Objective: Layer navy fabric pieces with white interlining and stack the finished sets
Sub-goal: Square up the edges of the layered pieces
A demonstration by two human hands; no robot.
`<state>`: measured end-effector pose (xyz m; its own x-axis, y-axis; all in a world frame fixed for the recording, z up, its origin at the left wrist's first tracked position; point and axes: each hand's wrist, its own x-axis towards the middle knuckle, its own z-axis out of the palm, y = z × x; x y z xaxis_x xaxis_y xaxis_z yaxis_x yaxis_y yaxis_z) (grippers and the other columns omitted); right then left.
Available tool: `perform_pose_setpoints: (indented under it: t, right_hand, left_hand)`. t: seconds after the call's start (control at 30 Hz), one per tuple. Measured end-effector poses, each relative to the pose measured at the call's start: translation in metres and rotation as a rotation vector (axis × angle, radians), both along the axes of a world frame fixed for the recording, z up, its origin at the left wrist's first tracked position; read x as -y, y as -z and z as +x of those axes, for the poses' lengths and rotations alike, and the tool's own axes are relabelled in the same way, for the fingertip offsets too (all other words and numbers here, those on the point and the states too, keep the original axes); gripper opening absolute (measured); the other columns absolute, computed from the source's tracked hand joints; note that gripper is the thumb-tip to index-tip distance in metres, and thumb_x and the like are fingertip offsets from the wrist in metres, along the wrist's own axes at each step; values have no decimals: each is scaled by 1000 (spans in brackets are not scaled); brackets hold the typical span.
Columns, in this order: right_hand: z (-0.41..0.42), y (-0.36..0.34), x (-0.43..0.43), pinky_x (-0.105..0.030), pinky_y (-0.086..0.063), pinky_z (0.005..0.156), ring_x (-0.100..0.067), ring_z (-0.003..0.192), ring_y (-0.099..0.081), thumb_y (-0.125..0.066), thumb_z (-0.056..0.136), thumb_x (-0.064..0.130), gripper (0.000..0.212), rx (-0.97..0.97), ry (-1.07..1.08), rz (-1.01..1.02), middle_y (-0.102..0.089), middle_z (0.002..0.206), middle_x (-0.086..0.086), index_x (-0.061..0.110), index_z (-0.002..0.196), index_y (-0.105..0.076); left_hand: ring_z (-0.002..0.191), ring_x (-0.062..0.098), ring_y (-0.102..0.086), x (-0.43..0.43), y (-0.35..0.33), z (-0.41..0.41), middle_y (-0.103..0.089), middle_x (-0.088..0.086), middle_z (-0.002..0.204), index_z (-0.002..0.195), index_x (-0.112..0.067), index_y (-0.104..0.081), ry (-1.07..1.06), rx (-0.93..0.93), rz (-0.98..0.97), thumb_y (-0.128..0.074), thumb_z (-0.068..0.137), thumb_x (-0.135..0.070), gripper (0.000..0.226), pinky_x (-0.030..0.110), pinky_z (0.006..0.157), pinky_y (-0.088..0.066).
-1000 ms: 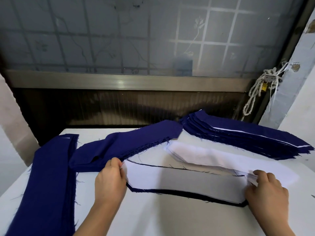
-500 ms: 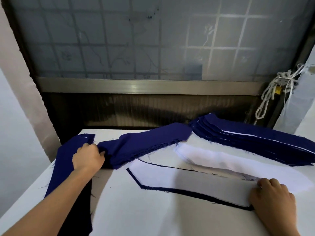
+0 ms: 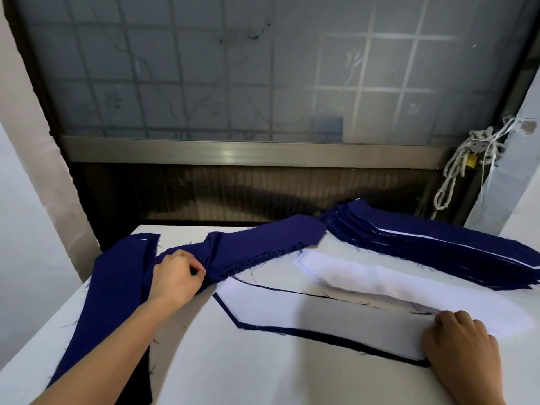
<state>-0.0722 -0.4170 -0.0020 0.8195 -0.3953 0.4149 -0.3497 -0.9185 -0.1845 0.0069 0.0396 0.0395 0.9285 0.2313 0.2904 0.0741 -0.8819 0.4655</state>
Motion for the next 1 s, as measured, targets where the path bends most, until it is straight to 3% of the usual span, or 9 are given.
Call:
perform_pose_setpoints:
  t: [0.07, 0.13, 0.27, 0.43, 0.57, 0.7, 0.83, 0.93, 1.0]
  right_hand:
    - [0, -1, 0, -41, -38, 66, -39, 76, -54, -70, 67, 2, 10, -3, 5, 9, -57, 76, -18, 3, 75, -65]
    - [-1, -1, -2, -41, -37, 67, -39, 76, -54, -70, 68, 2, 10, -14, 6, 17, -57, 78, -18, 2, 77, -66]
    - [-1, -2, -3, -43, -38, 68, -40, 79, -53, -71, 69, 3, 11, -39, 3, 19, -58, 80, -20, 1, 78, -66]
    - [1, -5, -5, -44, -38, 70, -41, 82, -53, -70, 71, 3, 10, -30, 21, 32, -59, 83, -21, 0, 81, -66]
    - [5, -3, -6, -44, -37, 76, -40, 88, -55, -70, 72, 6, 15, -29, 62, 5, -61, 90, -20, 2, 87, -68]
    - [6, -1, -11, -48, -39, 75, -42, 79, -59, -79, 60, -2, 23, 69, 9, -79, -62, 84, -22, 1, 81, -70]
    - [6, -6, -17, -50, -44, 72, -40, 70, -61, -84, 52, -2, 33, 124, -147, -223, -63, 79, -16, 3, 82, -71]
    - [9, -10, -44, -51, -47, 79, -36, 80, -65, -84, 57, 10, 43, 172, -331, -253, -67, 93, -11, 7, 98, -71]
    - [11, -14, -80, -46, -40, 92, -30, 97, -65, -78, 62, 22, 53, 200, -525, -239, -66, 109, -6, 12, 114, -66]
  left_hand:
    - [98, 20, -63, 8, 1, -2, -67, -4, 106, 85, -29, -68, 5, 101, -87, -72, 86, -13, 17, 43, 93, -48]
    - [92, 23, -65, 16, 4, -4, -69, -1, 106, 103, -21, -66, -17, 202, -102, -73, 84, -11, 22, 45, 87, -51]
    - [107, 31, -63, 26, 15, -1, -64, 4, 124, 143, -14, -43, -107, 183, -198, -76, 83, -13, 68, 49, 93, -51]
    - [79, 29, -60, 30, 19, 5, -68, 9, 83, 129, -9, -62, -212, 264, -361, -54, 94, -5, 36, 45, 78, -51]
    - [87, 22, -60, 50, 21, -7, -69, 7, 94, 139, -14, -55, -128, 380, -450, -50, 99, -11, 40, 41, 85, -50]
    - [85, 20, -62, 74, 33, -23, -67, -5, 92, 106, -11, -70, 184, 444, -238, -58, 92, 2, 23, 32, 74, -49]
    - [73, 21, -58, 88, 39, -31, -65, -3, 86, 94, -9, -71, 469, 528, 129, -52, 73, -1, 30, 31, 69, -45]
    - [71, 22, -57, 93, 39, -33, -63, 0, 86, 96, -11, -72, 636, 548, 332, -69, 52, 0, 46, 31, 65, -43]
    - [69, 21, -57, 97, 39, -36, -62, 0, 84, 95, -14, -73, 724, 541, 427, -78, 49, -7, 47, 29, 62, -42]
